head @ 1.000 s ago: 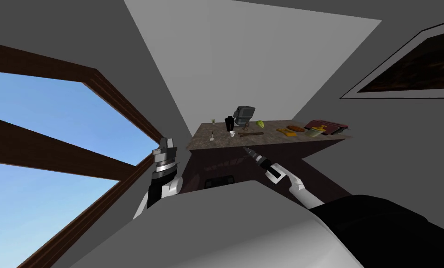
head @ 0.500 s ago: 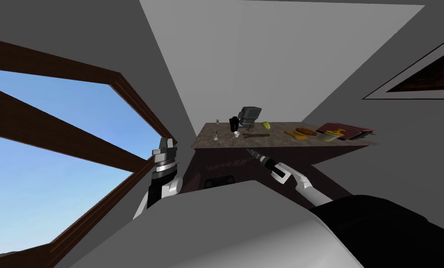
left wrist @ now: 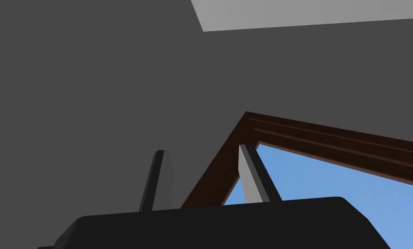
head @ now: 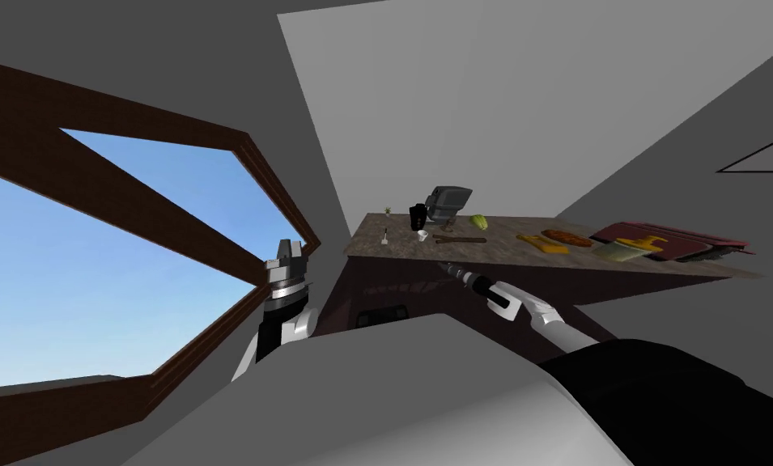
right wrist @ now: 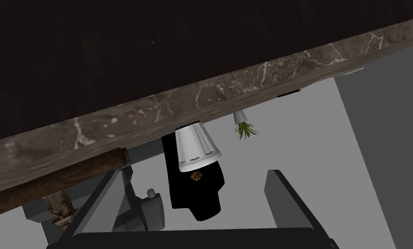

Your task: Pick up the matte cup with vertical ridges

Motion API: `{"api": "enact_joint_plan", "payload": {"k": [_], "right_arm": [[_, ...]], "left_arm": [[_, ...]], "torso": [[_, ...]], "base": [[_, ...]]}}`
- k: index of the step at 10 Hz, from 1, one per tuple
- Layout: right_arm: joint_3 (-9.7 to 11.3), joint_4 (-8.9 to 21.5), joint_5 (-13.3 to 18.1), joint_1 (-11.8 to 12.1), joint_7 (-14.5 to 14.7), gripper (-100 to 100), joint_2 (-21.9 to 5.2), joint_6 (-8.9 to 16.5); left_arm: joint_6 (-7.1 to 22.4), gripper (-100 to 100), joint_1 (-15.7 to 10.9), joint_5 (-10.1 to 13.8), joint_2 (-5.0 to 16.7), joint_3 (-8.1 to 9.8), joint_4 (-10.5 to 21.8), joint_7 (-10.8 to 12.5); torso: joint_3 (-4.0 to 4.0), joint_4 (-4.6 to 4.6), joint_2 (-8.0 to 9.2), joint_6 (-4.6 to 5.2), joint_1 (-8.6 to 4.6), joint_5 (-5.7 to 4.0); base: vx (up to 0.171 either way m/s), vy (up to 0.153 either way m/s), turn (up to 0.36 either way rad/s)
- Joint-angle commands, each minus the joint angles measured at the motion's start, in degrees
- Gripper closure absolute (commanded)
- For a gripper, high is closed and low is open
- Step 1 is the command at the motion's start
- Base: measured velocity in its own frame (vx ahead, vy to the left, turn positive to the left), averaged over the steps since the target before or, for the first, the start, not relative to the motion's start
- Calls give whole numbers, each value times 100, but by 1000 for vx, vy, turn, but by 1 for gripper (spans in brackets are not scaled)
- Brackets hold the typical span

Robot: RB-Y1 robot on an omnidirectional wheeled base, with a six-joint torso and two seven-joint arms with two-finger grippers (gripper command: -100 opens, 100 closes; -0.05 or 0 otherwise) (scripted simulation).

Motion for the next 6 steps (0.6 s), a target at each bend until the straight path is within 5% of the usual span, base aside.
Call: {"api": "enact_joint_plan", "payload": {"k": [1, 4, 6], "right_arm": [[52, 256, 58, 7, -14, -100, -286, 20], [88, 468, 105, 25, -18, -100, -606, 9], [159, 872, 183, 68, -27, -100, -1015, -27]], "left_arm": [[0, 0, 0, 0, 0, 0, 0, 0], [0, 0, -1, 0, 0, 0, 0, 0], [0, 0, 0, 0, 0, 0, 0, 0]], "torso": [[0, 0, 0, 0, 0, 0], [-1, 0, -2, -4, -3, 0], [-2, -1, -4, -2, -4, 0]], "base": [[42, 66, 171], [36, 38, 138], [58, 61, 262]]}}
